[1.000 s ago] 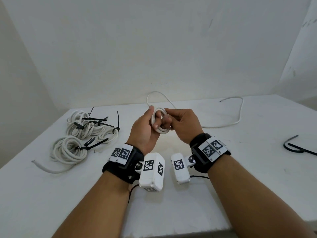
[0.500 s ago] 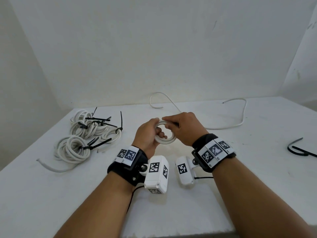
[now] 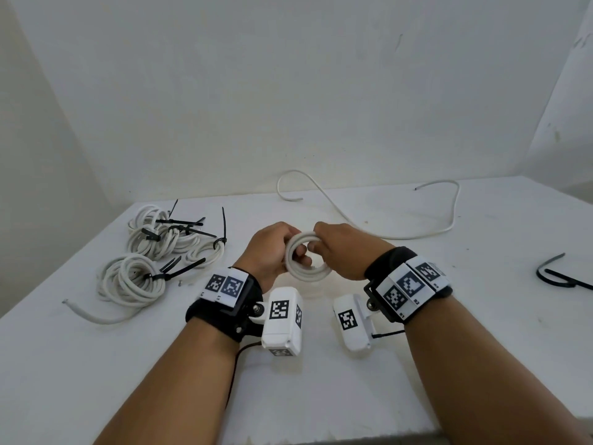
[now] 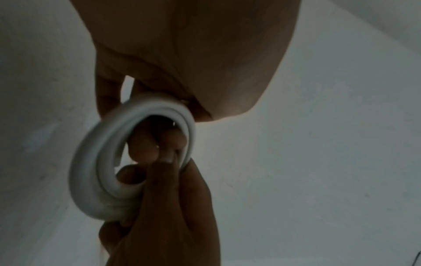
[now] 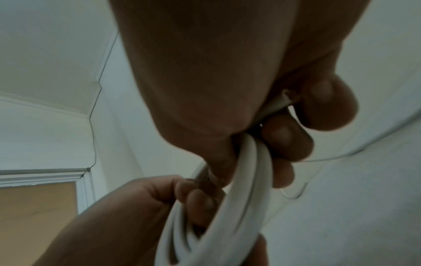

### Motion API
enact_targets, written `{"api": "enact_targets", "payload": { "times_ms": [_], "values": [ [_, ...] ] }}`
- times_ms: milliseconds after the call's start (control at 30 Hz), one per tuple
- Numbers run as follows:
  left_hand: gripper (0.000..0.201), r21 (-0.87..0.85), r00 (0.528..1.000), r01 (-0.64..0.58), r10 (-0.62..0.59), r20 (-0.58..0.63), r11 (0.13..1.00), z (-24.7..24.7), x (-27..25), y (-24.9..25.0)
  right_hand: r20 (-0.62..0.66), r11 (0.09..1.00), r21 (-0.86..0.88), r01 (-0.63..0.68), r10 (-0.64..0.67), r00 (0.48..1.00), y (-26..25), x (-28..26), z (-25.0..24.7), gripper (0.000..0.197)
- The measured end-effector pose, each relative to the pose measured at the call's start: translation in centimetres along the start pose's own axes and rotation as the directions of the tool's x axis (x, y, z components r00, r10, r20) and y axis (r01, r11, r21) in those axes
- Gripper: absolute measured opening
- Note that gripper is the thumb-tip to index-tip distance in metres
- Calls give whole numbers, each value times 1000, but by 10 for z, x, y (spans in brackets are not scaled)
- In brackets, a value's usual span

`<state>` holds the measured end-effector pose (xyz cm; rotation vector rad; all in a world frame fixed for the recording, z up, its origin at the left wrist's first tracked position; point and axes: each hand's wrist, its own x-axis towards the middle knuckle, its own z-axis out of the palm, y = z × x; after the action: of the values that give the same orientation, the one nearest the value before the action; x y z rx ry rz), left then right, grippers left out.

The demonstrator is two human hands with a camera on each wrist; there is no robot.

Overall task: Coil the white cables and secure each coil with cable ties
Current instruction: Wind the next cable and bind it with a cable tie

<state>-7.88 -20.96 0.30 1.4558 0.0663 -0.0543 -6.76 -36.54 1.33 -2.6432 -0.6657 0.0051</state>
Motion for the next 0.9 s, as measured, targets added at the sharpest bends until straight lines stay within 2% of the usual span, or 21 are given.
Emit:
{"api": "enact_targets", "payload": {
  "times_ms": [100,167,300,367,467,533,600,700,733,767,833,900],
  "values": [
    [24,-41,997,76,-76,-1,996,4,0,-3,60,999,-46,-6,9,998,-3,-1,0,20],
    [20,-116,997,71,-75,-33,991,8,-1,-1,2,1000,13,14,-14,1000,-7,0,2,21],
    [31,-284,985,-69,20,-172,956,11,-4,5,-241,987,142,74,-38,970,-18,4,5,24],
    [37,-370,973,-122,37,-228,921,11,-5,6,-265,983,175,52,-4,964,-22,3,5,26],
    [35,-426,972,-160,68,-224,891,12,-4,4,-231,973,230,28,26,973,-25,2,4,28],
    [28,-344,977,-178,124,-173,922,11,-1,1,-240,986,164,3,37,970,-23,1,2,27],
    [26,-192,989,-141,131,-63,971,4,3,2,-215,998,53,-39,50,975,-20,-1,-1,25],
    [24,-71,993,15,-6,119,997,-11,8,4,-145,993,-84,-85,72,987,-16,-4,-5,25],
    [24,-53,987,19,-11,158,998,-11,8,3,-134,991,-98,-92,78,988,-16,-5,-7,25],
    [24,-13,987,-21,22,159,1000,-9,7,2,-124,990,-102,-94,81,989,-16,-5,-8,25],
    [23,99,982,-179,172,80,979,3,4,0,-126,993,-83,-78,67,990,-17,-6,-10,25],
    [21,75,957,-288,291,-22,955,15,-1,1,-220,999,14,-50,51,974,-17,-6,-11,26]
  ]
}}
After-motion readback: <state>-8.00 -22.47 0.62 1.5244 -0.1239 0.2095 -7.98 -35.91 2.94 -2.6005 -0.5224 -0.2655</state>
